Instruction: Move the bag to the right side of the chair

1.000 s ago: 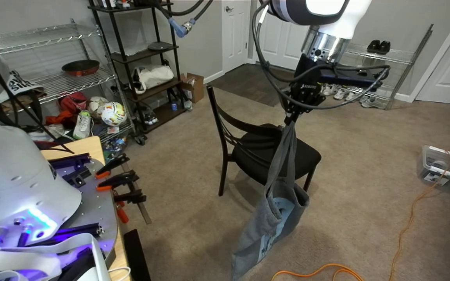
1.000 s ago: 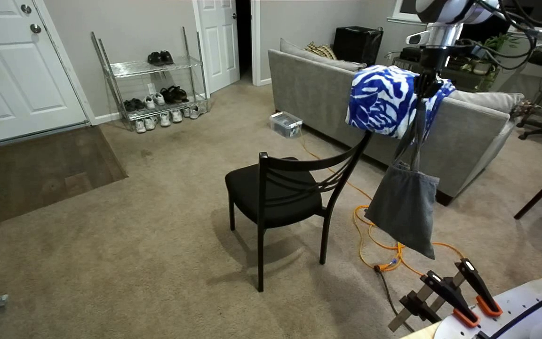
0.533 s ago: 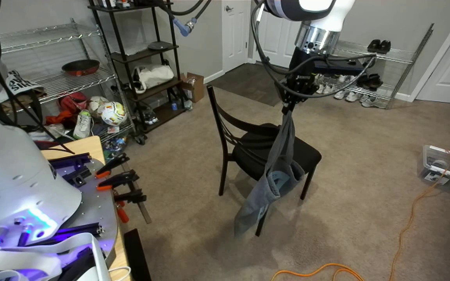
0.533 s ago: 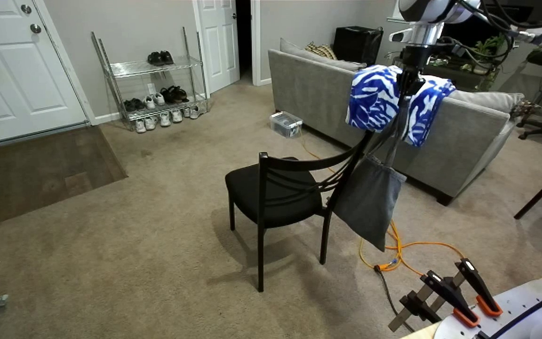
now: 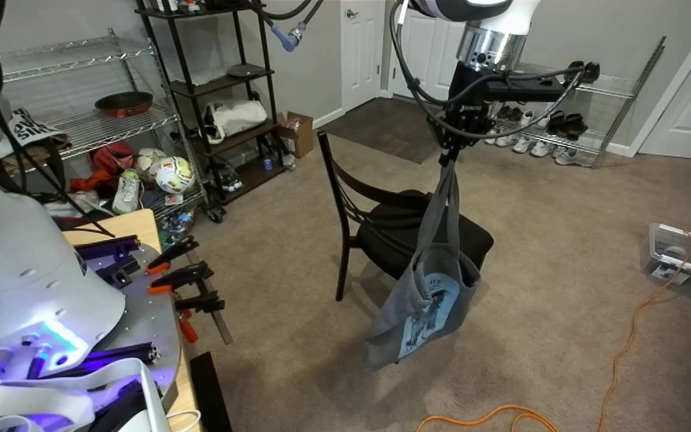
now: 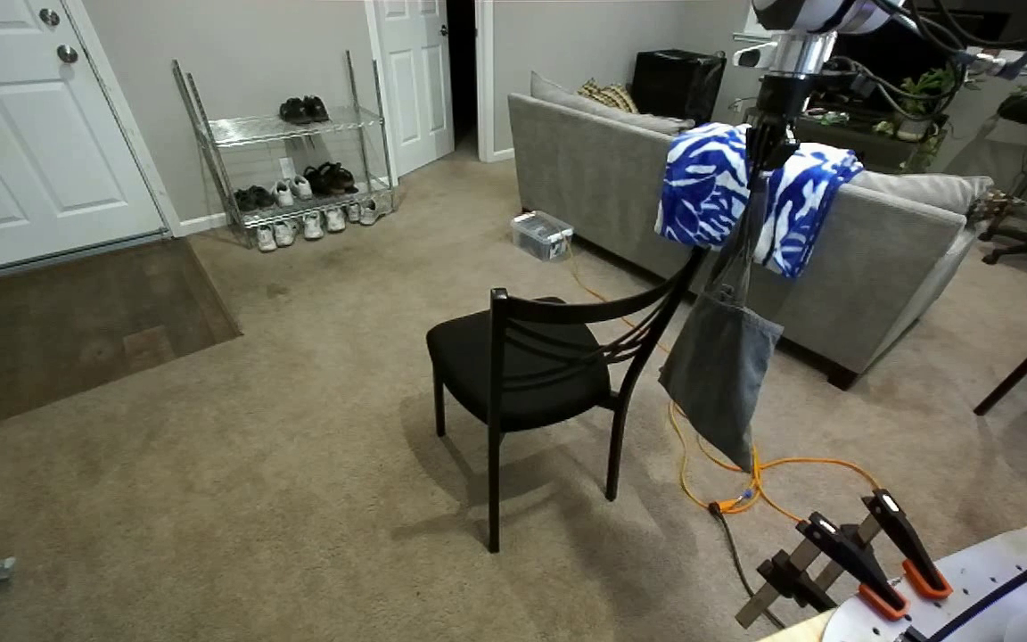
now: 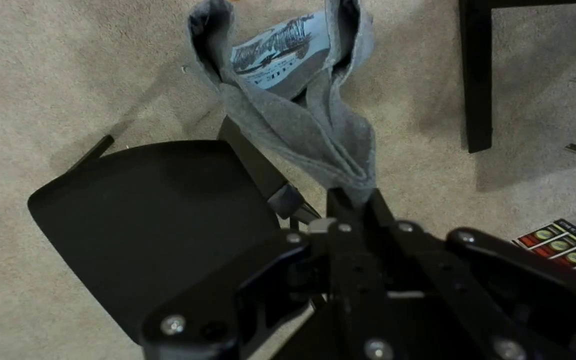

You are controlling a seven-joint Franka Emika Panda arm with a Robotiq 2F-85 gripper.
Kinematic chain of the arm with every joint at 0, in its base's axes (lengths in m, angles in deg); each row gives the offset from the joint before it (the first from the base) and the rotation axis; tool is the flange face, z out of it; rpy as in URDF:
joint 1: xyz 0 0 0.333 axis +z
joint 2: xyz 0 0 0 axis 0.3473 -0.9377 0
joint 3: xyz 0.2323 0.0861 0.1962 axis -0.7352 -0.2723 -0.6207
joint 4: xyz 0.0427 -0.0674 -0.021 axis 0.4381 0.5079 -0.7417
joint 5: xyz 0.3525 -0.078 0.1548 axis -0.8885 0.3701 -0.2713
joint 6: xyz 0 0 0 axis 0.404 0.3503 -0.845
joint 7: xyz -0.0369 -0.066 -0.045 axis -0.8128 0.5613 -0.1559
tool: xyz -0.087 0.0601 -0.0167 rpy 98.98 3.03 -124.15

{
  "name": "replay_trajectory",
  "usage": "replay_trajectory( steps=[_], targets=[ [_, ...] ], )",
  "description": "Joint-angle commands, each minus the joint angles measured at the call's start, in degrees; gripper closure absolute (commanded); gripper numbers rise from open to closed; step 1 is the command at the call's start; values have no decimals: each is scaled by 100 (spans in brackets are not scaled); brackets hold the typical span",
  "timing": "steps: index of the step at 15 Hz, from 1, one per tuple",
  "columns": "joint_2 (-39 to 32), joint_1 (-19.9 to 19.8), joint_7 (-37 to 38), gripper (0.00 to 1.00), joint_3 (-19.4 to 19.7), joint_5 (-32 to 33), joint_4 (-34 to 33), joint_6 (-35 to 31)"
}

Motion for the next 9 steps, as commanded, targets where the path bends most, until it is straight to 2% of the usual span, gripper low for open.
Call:
replay_trajectory(
  steps=[1, 5, 9],
  targets=[
    [-184, 65, 447, 98, -52, 126, -450, 575],
    [-570, 159, 864, 98, -131, 107, -1095, 1192],
    [-998, 170, 1117, 98, -177, 123, -1732, 1492]
  ],
)
